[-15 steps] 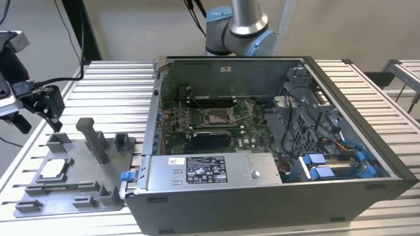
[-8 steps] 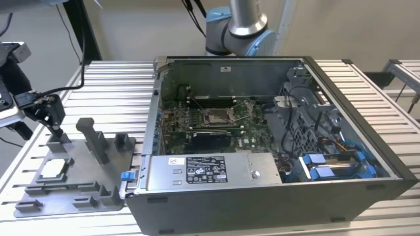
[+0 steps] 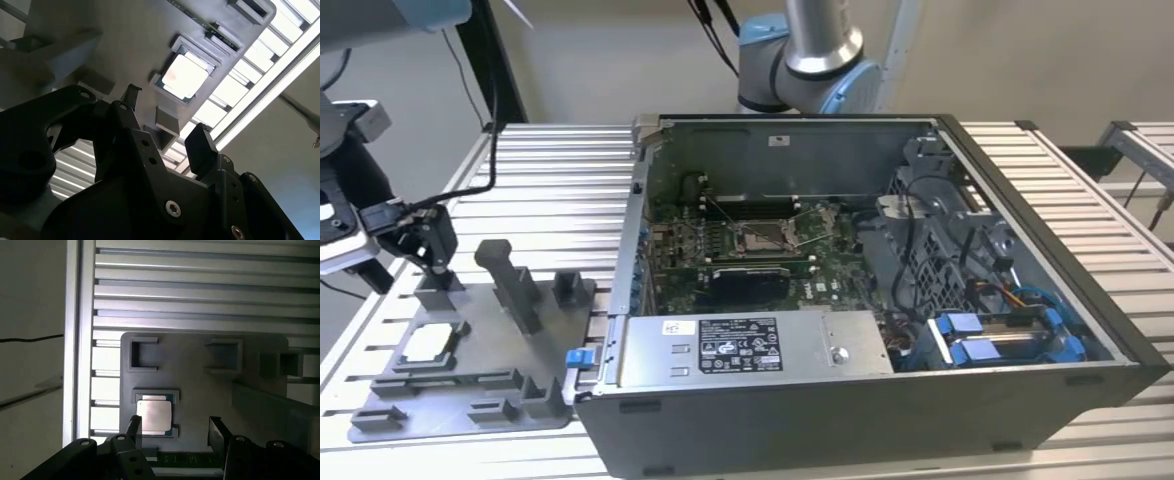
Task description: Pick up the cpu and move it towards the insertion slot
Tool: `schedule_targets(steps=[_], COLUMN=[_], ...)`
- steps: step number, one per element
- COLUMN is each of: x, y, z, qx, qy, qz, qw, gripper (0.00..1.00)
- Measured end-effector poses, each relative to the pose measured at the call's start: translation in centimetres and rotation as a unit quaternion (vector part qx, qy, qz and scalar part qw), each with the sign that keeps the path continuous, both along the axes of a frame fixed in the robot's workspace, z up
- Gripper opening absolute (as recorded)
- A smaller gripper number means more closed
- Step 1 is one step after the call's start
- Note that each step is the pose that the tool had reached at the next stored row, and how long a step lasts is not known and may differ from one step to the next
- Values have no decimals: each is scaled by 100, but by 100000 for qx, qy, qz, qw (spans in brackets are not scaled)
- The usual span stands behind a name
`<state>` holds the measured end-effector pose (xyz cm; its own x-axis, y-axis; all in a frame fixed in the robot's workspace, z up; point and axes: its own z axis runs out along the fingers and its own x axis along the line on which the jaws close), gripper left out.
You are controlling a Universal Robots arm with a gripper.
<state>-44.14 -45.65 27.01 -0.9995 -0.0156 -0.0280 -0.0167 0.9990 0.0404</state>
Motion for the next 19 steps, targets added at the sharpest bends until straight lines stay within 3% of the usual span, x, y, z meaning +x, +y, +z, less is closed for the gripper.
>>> schedule_targets(steps=[19], x=[-135], y=[-21], z=[-346], qx=[3], qy=[-5], qz=[-2], qw=[100000], gripper=[100])
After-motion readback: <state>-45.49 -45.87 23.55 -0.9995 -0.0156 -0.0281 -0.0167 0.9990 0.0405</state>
